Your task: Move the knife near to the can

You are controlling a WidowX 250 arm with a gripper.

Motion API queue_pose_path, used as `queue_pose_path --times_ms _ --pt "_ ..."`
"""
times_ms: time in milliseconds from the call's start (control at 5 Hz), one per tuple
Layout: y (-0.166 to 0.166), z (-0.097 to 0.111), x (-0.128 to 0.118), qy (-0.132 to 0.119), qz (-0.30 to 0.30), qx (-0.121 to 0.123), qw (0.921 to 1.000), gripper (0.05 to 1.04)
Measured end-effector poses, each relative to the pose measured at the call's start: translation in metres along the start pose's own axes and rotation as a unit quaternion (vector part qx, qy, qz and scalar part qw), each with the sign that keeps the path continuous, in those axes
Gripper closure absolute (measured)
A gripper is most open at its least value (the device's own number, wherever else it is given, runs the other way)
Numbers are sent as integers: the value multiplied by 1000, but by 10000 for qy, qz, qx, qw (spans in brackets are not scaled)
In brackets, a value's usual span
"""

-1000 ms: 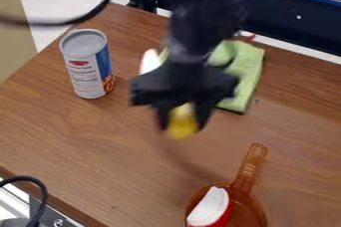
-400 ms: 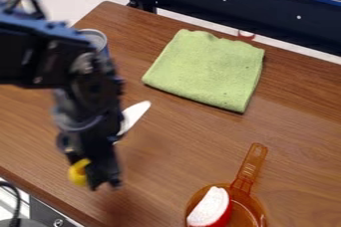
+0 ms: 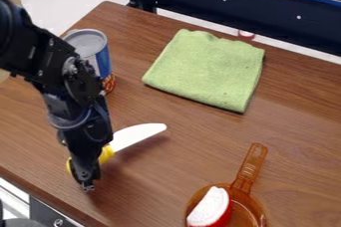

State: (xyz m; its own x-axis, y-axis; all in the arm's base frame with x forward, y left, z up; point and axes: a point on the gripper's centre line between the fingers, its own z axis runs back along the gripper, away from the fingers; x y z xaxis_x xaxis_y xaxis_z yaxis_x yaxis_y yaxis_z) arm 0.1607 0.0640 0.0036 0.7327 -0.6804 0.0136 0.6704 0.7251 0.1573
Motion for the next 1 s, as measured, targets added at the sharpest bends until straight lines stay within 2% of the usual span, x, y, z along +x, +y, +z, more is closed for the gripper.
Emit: queue_pose_path --times_ms 200,400,600,1000 --pt "13 -9 -1 -105 157 -83 9998 596" --pt "27 -15 -7 -211 556 -22 9982 596" --pt "43 -21 -13 -105 726 62 9973 596" --pt "71 -27 -31 194 619 516 9966 596"
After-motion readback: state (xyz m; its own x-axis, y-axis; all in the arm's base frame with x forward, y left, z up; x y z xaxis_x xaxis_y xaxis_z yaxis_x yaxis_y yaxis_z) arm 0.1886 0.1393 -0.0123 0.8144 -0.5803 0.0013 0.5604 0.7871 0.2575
